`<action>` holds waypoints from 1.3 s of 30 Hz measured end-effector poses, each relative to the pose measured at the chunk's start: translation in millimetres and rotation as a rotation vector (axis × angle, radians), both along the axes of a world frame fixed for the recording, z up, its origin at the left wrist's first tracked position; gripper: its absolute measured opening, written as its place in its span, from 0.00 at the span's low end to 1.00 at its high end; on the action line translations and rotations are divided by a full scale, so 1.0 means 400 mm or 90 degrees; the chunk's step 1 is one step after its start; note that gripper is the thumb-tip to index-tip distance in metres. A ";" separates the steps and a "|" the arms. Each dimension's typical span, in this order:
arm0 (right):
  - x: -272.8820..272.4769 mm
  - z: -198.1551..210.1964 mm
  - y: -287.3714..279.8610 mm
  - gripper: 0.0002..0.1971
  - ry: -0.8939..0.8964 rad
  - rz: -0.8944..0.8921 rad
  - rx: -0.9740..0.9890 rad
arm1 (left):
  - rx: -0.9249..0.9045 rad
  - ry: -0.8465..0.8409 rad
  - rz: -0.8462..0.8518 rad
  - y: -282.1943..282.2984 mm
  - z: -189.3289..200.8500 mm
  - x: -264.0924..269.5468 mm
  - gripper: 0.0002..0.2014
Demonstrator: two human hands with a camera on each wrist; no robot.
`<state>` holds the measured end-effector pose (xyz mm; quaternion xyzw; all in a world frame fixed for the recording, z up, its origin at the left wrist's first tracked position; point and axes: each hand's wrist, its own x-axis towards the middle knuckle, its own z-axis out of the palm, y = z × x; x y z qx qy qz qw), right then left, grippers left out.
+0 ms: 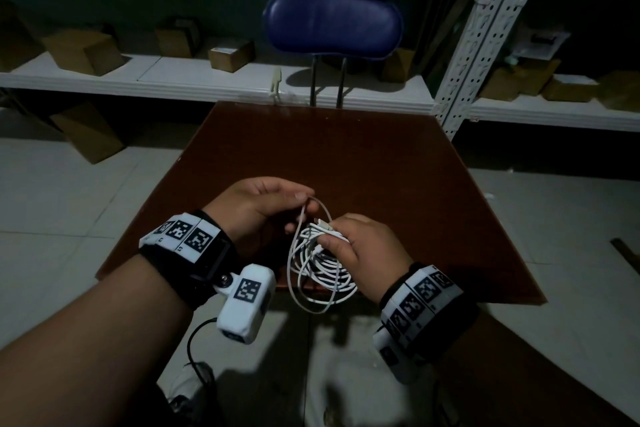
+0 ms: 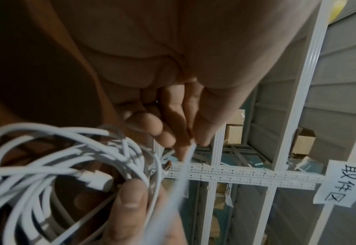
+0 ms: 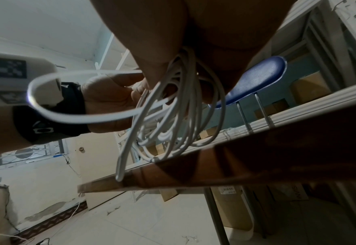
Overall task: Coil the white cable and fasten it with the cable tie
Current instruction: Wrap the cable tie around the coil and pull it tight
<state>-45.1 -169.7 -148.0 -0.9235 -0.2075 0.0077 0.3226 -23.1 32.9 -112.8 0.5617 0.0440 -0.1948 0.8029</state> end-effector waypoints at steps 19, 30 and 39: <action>-0.001 -0.004 -0.001 0.15 -0.016 0.001 -0.014 | 0.066 0.024 -0.036 0.007 0.011 0.009 0.07; -0.005 0.003 0.003 0.14 0.000 -0.004 0.003 | 0.055 0.057 -0.038 0.000 0.031 -0.009 0.15; 0.001 0.008 0.005 0.15 0.008 -0.010 -0.023 | 0.221 -0.151 0.069 -0.013 0.042 -0.024 0.06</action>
